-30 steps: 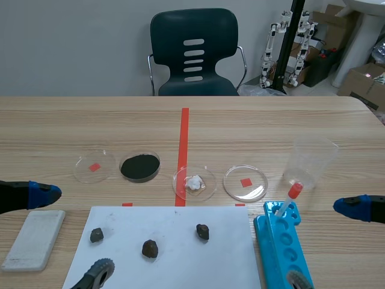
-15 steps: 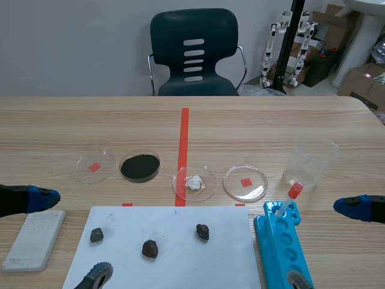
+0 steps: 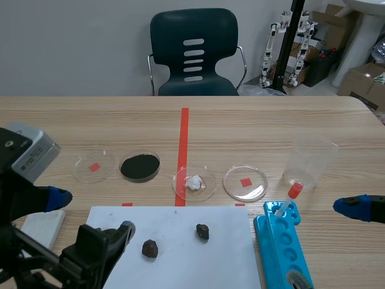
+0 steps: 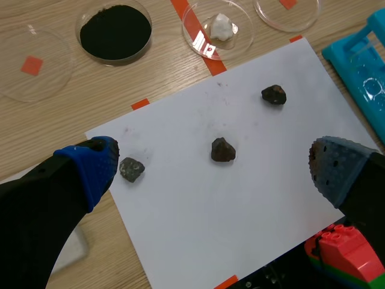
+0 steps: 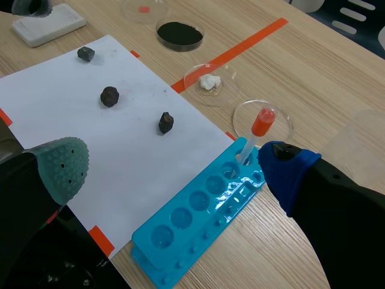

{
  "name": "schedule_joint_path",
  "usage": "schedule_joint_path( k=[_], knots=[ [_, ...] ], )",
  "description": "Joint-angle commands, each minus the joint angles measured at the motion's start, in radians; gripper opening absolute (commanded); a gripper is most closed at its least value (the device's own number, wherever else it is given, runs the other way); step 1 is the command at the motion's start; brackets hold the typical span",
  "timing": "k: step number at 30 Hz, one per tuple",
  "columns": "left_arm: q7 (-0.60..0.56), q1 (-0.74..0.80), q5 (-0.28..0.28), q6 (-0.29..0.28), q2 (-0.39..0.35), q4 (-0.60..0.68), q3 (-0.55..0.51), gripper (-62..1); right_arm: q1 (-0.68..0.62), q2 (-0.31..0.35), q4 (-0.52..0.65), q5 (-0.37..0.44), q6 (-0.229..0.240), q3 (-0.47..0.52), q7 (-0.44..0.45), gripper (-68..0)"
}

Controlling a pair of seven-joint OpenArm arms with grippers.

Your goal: Pick up the left mineral with the left hand

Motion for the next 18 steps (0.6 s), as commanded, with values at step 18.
schedule_joint_path(
  k=[18],
  knots=[
    [0.507,-0.396,-0.113,0.544,0.056,-0.042,0.193,1.4,0.006,0.000,0.006,0.008,0.000,0.000,0.010,-8.8]
  ],
)
